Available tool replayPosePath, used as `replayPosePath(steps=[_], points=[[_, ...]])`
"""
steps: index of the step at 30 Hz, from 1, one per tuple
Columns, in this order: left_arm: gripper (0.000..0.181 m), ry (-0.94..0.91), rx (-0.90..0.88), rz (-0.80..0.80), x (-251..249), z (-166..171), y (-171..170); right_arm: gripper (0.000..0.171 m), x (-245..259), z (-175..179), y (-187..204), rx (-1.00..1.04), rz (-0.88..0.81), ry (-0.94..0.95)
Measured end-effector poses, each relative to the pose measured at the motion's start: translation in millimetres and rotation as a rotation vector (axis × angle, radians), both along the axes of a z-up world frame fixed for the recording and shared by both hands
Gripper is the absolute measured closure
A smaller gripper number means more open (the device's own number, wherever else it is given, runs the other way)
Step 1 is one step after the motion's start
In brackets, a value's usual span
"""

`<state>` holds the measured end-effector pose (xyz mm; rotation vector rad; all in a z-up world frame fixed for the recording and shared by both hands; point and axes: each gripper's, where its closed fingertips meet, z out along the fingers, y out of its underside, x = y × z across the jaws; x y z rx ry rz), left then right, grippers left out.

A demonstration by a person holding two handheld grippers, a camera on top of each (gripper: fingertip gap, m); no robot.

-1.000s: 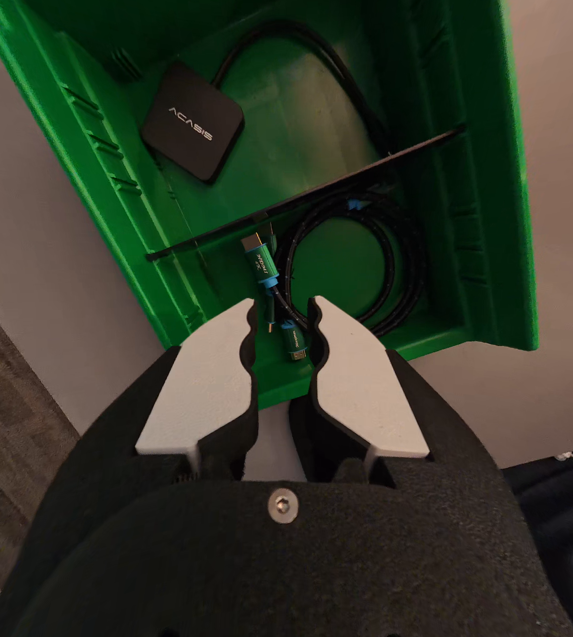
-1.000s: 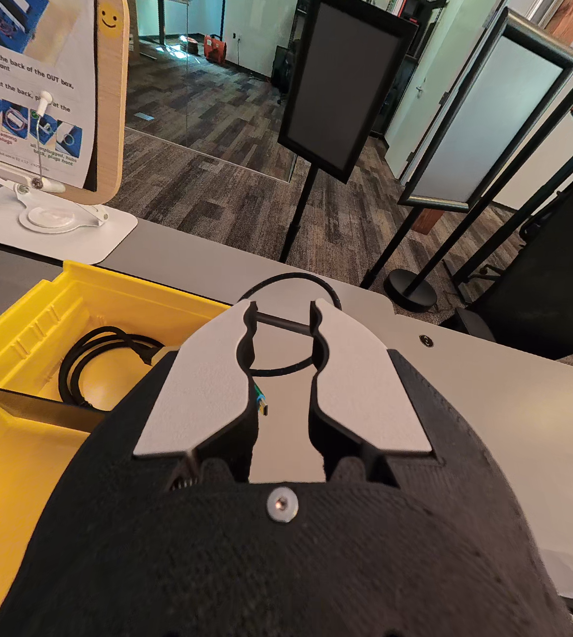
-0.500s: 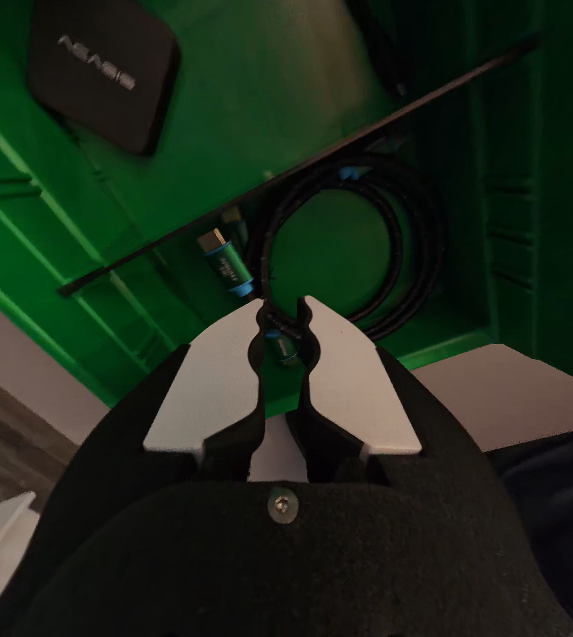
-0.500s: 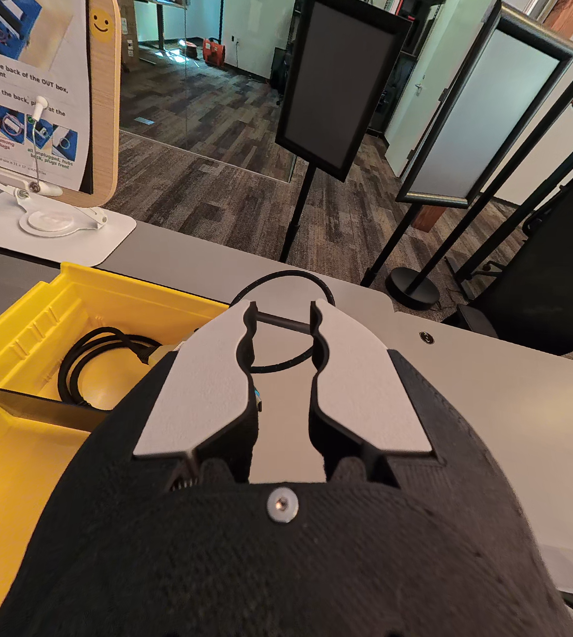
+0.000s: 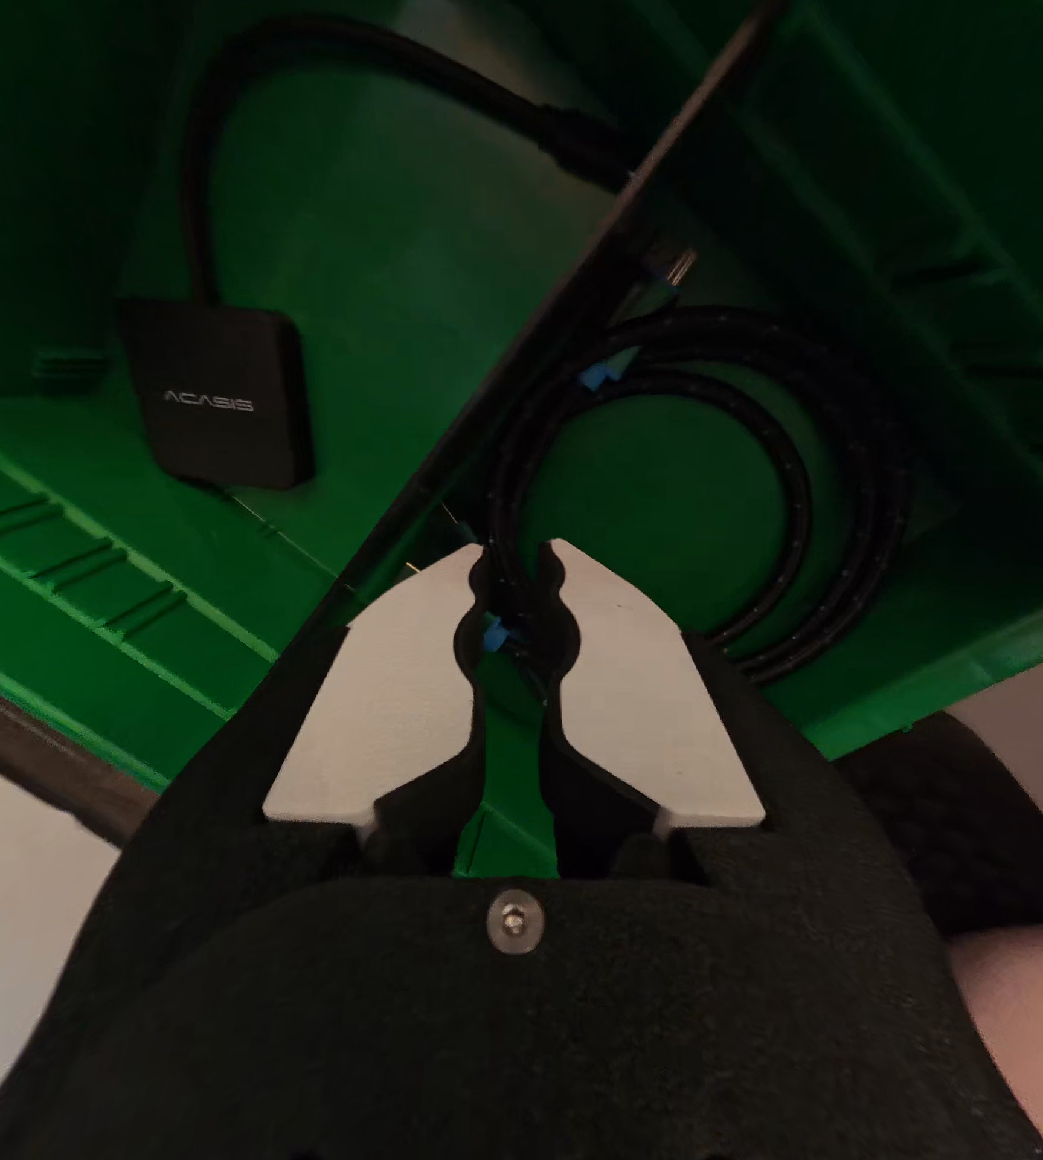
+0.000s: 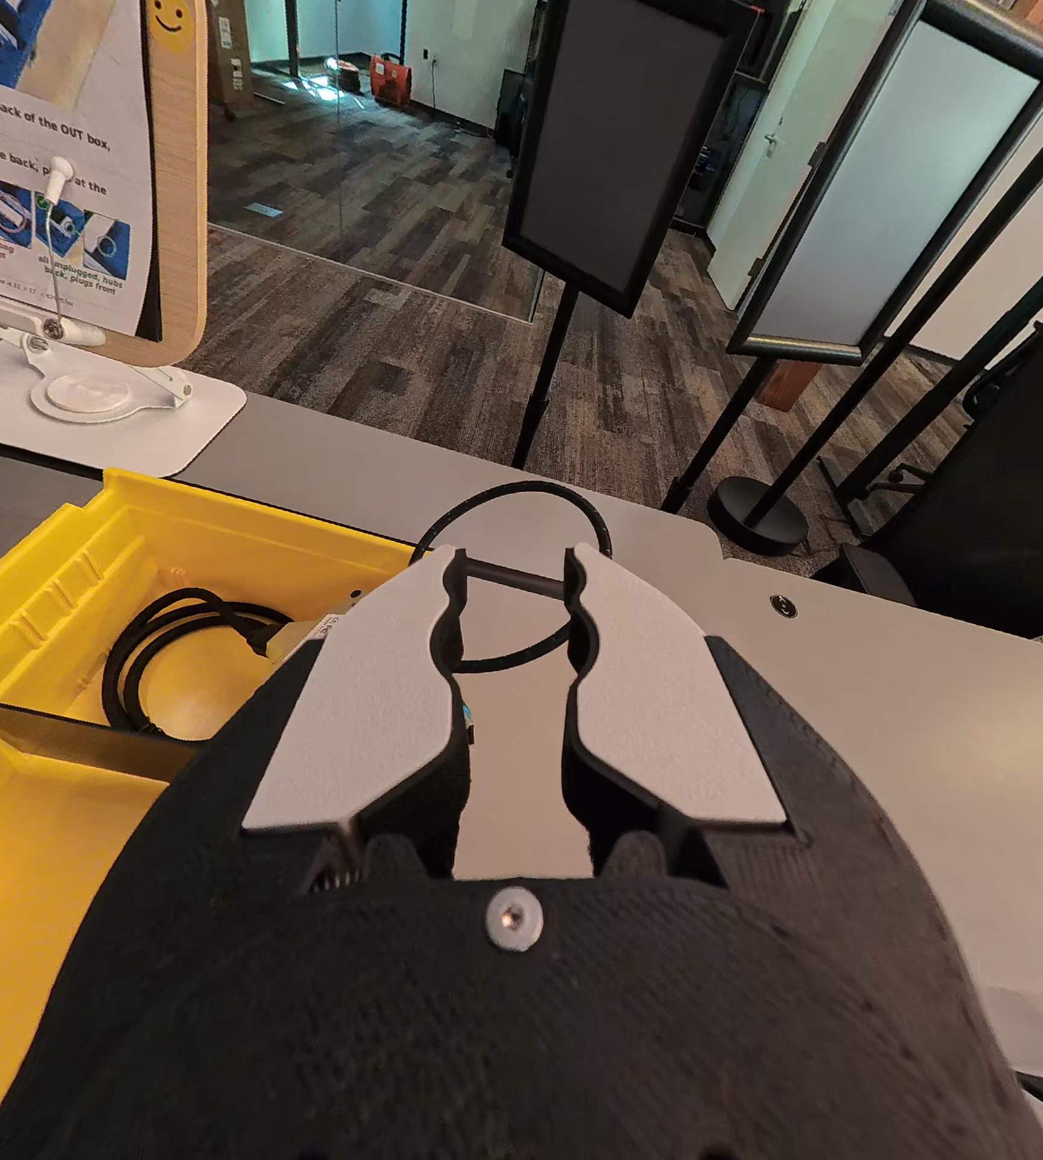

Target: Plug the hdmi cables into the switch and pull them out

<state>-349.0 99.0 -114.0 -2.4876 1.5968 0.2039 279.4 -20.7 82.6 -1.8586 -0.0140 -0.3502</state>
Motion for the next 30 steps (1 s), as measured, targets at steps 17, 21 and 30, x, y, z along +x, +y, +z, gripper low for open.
replayPosePath(steps=[17, 21, 30], points=[[0.173, 0.048, 0.021, 0.008, -9, -1, 6, 0.14, -4, -9, 4, -0.048, 0.015, -0.01], [0.174, 0.049, 0.118, 0.034, -17, 25, 8, 0.14, -4, -8, 3, -0.047, 0.016, -0.016], [0.175, -0.11, 0.541, 0.012, -3, 134, -2, 0.14, -4, -5, 1, -0.039, 0.012, -0.02]])
